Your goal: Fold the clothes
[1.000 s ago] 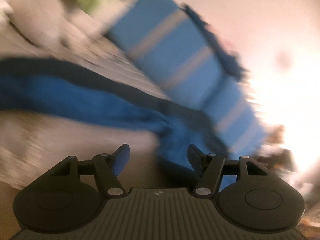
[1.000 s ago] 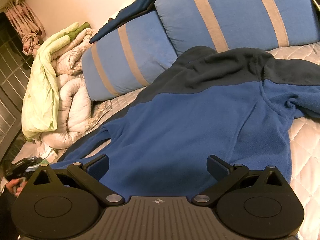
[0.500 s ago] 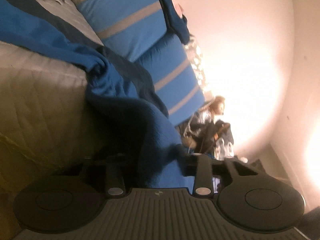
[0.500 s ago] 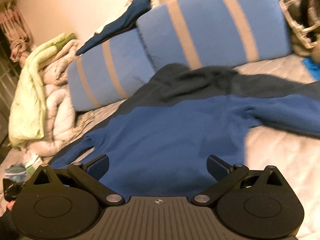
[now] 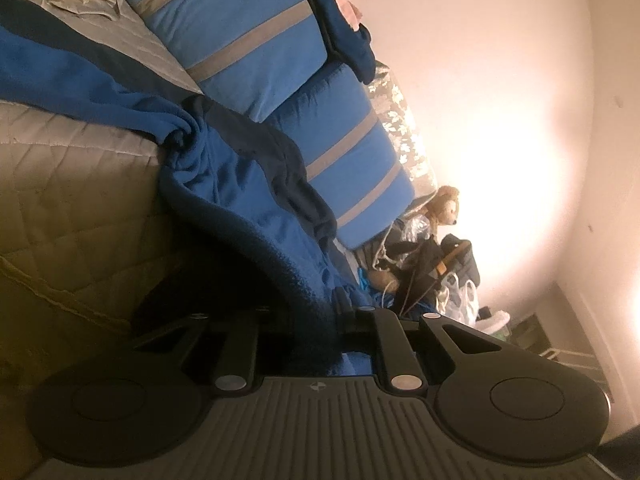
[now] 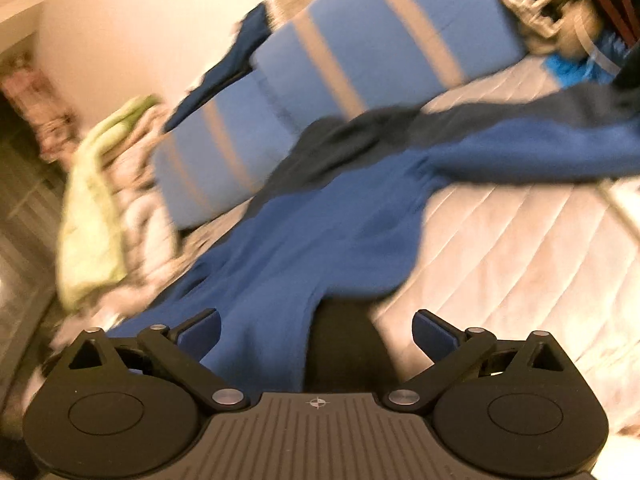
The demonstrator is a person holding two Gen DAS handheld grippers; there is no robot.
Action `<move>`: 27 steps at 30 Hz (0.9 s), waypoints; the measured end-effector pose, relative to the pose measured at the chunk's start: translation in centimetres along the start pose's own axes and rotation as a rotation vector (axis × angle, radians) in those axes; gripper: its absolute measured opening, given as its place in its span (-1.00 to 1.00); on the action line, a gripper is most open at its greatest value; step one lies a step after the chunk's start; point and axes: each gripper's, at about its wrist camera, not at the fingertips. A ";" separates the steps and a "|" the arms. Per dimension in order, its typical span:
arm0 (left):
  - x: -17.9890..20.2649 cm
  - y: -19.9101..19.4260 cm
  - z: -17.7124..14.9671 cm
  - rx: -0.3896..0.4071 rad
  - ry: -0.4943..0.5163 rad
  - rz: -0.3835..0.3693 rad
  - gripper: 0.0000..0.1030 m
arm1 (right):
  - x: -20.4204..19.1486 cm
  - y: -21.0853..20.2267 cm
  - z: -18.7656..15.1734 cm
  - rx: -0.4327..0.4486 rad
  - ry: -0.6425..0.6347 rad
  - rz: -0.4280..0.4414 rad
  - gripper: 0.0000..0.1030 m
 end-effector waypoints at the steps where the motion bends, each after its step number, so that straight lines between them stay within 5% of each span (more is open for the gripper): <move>1: 0.1 0.0 0.0 0.006 -0.005 0.004 -0.69 | -0.1 -0.1 -0.8 -0.012 0.007 0.026 0.83; 3: 0.3 -0.2 0.0 0.021 -0.014 0.012 -0.69 | -0.2 0.0 -2.3 -0.043 0.024 0.068 0.54; 4: 0.5 -0.4 0.0 0.029 -0.014 0.016 -0.69 | -0.5 -0.1 -2.7 -0.052 0.022 0.077 0.17; 6: 1.2 -0.6 0.0 0.044 -0.007 0.018 -0.70 | -1.5 -0.9 -3.0 -0.029 -0.021 0.074 -0.20; 7: 1.5 -0.7 0.0 0.052 -0.002 0.019 -0.70 | -2.0 -1.4 -3.0 -0.009 -0.045 0.077 -0.82; 19: 5.6 -4.1 1.2 0.115 0.062 0.005 -0.71 | -7.4 -8.1 3.8 0.267 -0.073 0.053 -0.86; 27: 1.3 -4.5 -3.6 -0.002 0.004 0.173 -0.70 | -4.1 -9.1 -0.9 0.078 -0.001 -0.084 -0.86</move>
Point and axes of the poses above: each gripper's, at about its wrist camera, not at the fingertips, and y roughly the way its jaws point, x to its right, z to its top, and after that the axes turned 15 degrees about x, right-handed
